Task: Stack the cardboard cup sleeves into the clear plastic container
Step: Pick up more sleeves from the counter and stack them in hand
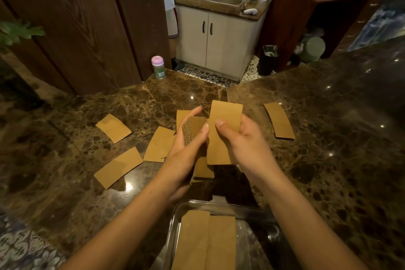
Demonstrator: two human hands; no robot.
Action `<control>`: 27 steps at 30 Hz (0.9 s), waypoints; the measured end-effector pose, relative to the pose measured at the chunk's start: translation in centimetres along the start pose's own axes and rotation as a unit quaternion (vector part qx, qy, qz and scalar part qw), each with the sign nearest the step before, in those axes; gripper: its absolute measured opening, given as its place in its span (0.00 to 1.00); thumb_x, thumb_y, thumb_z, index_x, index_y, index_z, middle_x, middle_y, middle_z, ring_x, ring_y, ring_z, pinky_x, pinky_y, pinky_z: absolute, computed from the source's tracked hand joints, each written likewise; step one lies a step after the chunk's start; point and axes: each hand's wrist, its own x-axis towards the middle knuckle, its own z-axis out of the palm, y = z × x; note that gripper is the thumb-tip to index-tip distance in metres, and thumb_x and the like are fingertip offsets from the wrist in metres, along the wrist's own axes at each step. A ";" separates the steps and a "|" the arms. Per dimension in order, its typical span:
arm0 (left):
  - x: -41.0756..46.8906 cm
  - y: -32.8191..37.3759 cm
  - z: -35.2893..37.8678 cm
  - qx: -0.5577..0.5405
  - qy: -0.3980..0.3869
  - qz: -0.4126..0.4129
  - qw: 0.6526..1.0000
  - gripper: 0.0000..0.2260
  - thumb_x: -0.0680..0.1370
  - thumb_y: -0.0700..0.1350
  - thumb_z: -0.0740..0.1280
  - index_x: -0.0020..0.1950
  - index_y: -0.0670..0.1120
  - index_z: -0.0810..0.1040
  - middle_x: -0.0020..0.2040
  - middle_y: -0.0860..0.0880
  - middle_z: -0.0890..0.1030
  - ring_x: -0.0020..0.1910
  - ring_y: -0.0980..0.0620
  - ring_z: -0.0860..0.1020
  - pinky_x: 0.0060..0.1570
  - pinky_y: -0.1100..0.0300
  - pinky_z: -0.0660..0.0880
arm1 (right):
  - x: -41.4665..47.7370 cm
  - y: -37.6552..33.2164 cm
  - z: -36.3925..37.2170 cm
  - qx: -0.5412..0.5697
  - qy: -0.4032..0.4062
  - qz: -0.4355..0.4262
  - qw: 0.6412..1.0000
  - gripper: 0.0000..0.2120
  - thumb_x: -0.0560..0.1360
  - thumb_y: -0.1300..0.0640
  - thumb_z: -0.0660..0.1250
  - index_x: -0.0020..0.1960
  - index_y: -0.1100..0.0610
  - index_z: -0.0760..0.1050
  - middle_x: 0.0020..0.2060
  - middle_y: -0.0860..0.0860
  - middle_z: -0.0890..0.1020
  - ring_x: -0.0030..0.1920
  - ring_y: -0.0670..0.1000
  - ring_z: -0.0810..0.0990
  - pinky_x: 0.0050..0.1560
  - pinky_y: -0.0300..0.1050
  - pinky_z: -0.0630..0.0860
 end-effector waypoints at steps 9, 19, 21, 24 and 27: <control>0.6 -0.2 0.0 -0.071 0.048 -0.048 0.995 0.14 0.80 0.48 0.70 0.65 0.58 0.78 0.50 0.47 0.86 0.43 0.47 0.84 0.37 0.53 0.82 | 0.4 -1.0 -1.4 0.166 -0.007 0.083 0.983 0.14 0.86 0.53 0.61 0.58 0.57 0.83 0.50 0.53 0.89 0.50 0.50 0.88 0.50 0.48 0.84; 0.4 -0.3 0.6 0.011 0.039 0.036 0.999 0.23 0.77 0.34 0.72 0.69 0.50 0.73 0.54 0.45 0.86 0.48 0.45 0.84 0.43 0.51 0.82 | -0.1 -0.3 -2.5 -0.038 0.100 -0.028 0.994 0.07 0.82 0.51 0.69 0.54 0.50 0.85 0.39 0.49 0.89 0.40 0.49 0.89 0.45 0.55 0.87; 0.4 -0.3 1.0 0.025 0.049 0.050 0.997 0.22 0.79 0.35 0.72 0.68 0.52 0.73 0.58 0.39 0.84 0.50 0.41 0.83 0.44 0.47 0.81 | 0.0 0.1 -2.6 -0.155 0.141 -0.098 0.973 0.08 0.81 0.47 0.69 0.50 0.47 0.87 0.35 0.46 0.87 0.37 0.46 0.87 0.44 0.53 0.85; 0.5 -0.3 1.6 0.050 0.061 0.064 0.995 0.16 0.81 0.44 0.71 0.66 0.56 0.74 0.56 0.40 0.84 0.52 0.43 0.84 0.46 0.48 0.83 | -0.1 0.3 -2.3 -0.259 0.138 -0.174 0.940 0.09 0.81 0.48 0.69 0.49 0.46 0.87 0.37 0.41 0.85 0.40 0.43 0.82 0.44 0.44 0.79; 0.6 -0.3 2.1 0.058 0.061 0.056 0.995 0.13 0.82 0.50 0.68 0.66 0.58 0.75 0.56 0.40 0.84 0.52 0.47 0.84 0.48 0.49 0.83 | -0.4 0.3 -1.3 -0.298 0.121 -0.201 0.925 0.12 0.83 0.48 0.67 0.47 0.49 0.87 0.38 0.44 0.84 0.41 0.43 0.80 0.44 0.42 0.76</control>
